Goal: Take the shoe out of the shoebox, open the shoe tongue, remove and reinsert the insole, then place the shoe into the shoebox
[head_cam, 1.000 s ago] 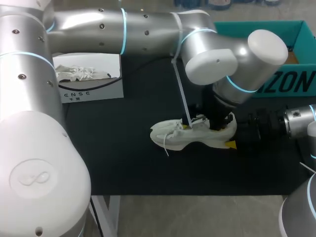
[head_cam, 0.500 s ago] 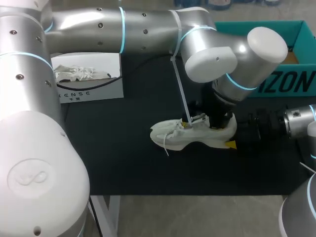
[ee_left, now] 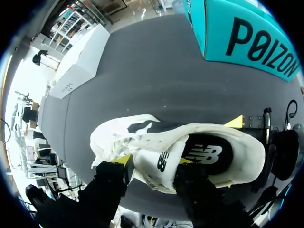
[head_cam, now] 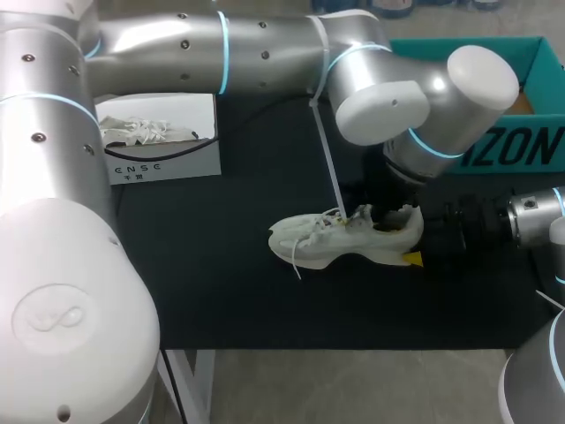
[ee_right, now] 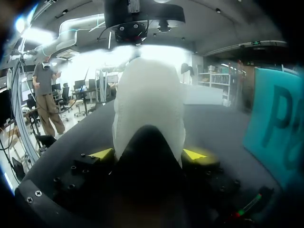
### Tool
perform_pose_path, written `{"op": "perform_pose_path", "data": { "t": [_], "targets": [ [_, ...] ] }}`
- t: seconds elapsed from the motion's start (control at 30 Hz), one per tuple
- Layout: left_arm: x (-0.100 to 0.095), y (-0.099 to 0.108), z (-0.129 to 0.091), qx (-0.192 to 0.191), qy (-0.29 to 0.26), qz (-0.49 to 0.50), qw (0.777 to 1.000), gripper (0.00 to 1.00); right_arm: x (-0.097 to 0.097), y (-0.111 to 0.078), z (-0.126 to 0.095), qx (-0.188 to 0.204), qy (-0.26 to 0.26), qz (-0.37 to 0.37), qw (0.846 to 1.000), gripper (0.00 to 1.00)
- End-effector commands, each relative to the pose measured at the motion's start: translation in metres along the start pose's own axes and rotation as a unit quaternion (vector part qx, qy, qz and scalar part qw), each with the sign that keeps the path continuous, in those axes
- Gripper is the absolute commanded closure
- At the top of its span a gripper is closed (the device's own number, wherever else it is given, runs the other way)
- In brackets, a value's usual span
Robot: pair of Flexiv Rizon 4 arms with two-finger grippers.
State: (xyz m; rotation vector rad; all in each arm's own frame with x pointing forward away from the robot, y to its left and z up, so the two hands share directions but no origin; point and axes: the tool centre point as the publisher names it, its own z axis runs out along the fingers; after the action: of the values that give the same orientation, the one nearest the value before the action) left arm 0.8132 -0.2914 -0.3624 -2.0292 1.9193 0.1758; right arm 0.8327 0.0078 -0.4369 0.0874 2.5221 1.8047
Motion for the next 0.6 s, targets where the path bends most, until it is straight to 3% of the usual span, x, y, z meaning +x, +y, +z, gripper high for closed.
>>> {"op": "perform_pose_path", "data": {
  "t": [0.03, 0.33, 0.6],
  "targets": [
    [0.001, 0.004, -0.002, 0.004, 0.000, -0.066, 0.998, 1.00, 0.001, -0.006, 0.006, 0.001, 0.000, 0.000, 1.000, 1.00],
    [-0.015, 0.002, -0.013, 0.013, 0.002, -0.072, 0.997, 1.00, 0.001, -0.006, 0.006, 0.001, 0.000, 0.000, 1.000, 1.00],
    [-0.040, 0.004, -0.018, 0.016, 0.027, -0.083, 0.996, 1.00, 0.001, -0.006, 0.006, 0.001, 0.000, 0.000, 1.000, 1.00]
  ]
}}
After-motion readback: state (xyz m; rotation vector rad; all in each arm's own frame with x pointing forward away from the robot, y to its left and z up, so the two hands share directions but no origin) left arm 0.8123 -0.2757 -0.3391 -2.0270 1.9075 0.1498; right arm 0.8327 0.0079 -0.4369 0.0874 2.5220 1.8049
